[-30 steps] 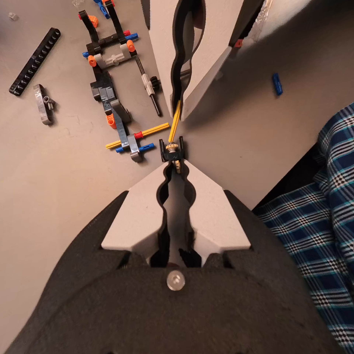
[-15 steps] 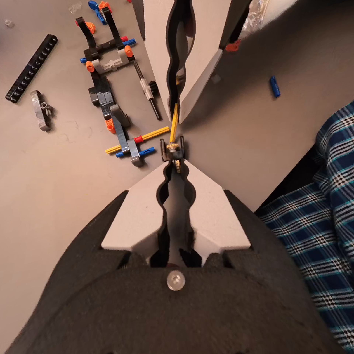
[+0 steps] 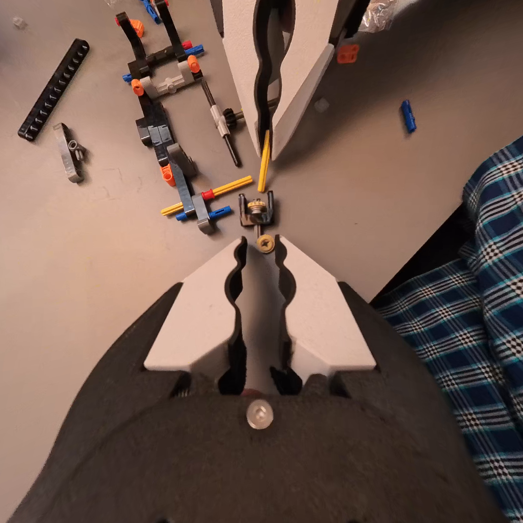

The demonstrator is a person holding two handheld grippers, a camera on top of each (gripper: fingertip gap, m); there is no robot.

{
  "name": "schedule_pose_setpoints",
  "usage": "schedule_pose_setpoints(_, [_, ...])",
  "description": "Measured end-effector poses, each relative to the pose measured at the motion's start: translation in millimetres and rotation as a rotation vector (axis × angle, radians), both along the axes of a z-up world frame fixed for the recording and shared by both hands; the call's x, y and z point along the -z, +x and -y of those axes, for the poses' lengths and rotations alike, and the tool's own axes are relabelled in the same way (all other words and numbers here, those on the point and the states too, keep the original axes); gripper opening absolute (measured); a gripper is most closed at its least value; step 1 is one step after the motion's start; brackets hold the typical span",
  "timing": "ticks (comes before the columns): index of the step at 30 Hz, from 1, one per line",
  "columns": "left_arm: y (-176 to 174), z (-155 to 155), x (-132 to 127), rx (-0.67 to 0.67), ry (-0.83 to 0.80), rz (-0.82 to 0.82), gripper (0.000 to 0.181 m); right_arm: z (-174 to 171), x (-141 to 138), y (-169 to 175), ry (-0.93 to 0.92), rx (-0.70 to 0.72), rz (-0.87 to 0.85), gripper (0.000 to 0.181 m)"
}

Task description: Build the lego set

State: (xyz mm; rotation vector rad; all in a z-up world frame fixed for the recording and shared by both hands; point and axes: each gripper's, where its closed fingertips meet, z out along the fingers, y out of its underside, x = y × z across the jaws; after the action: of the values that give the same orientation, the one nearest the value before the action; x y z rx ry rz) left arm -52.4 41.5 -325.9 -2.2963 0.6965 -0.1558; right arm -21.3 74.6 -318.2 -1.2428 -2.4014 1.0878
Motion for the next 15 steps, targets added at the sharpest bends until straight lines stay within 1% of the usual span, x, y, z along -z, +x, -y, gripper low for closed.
schedule_pose_setpoints(1, [0, 1, 1, -0.001, -0.006, -0.011, 0.016, 0, 0, 0, 0.0, 0.001, -0.001, 0.002])
schedule_pose_setpoints(4, [0, 2, 3, -0.002, -0.004, -0.033, 0.01, 0, -1, 1, 0.0, 0.004, -0.008, 0.002])
schedule_pose_setpoints(11, [-2, 3, 0, -0.021, 0.013, -0.047, 0.009, 0, -6, 4, 0.008, 0.012, -0.026, 0.002])
schedule_pose_setpoints(13, [-3, 4, -4, -0.036, 0.022, -0.023, 0.009, 0, -9, 4, 0.005, 0.02, -0.039, 0.002])
schedule_pose_setpoints(15, [-2, 3, -11, -0.058, 0.039, 0.047, 0.009, 0, -14, 4, -0.006, 0.028, -0.057, 0.002])
